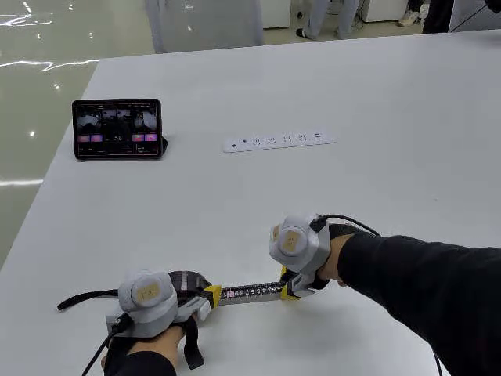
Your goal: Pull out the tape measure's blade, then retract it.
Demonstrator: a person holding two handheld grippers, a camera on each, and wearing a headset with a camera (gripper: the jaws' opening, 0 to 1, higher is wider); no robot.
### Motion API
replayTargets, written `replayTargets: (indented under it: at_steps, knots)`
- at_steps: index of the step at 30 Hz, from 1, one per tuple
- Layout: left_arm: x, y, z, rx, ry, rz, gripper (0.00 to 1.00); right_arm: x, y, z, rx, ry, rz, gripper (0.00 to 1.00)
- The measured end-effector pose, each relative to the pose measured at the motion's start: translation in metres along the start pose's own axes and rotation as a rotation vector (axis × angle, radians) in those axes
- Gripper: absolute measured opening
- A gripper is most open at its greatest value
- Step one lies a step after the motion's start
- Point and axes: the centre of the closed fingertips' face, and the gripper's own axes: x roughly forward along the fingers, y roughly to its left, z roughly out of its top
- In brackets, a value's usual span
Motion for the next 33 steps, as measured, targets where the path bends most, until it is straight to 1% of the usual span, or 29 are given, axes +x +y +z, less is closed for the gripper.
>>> replayTargets:
  at_steps: [7, 13, 17, 23, 33]
  knots:
    - [0.0, 0.0, 0.001, 0.002, -0.009, 0.004, 0.66, 0.0, 0.001, 0.002, 0.0, -0.002, -0.002, 0.1]
    - [0.0, 0.001, 0.001, -0.009, 0.0, -0.009, 0.65, 0.002, 0.001, 0.005, -0.001, -0.007, 0.0, 0.1]
    - [0.0, 0.001, 0.001, -0.013, -0.002, -0.011, 0.65, 0.003, 0.001, 0.007, -0.001, -0.011, -0.002, 0.1]
    - [0.0, 0.001, 0.001, -0.014, 0.002, -0.022, 0.65, 0.005, 0.002, 0.011, -0.002, -0.02, 0.0, 0.1]
    - [0.0, 0.0, 0.0, -0.012, 0.007, -0.027, 0.65, 0.007, 0.003, 0.017, 0.004, -0.035, 0.002, 0.1]
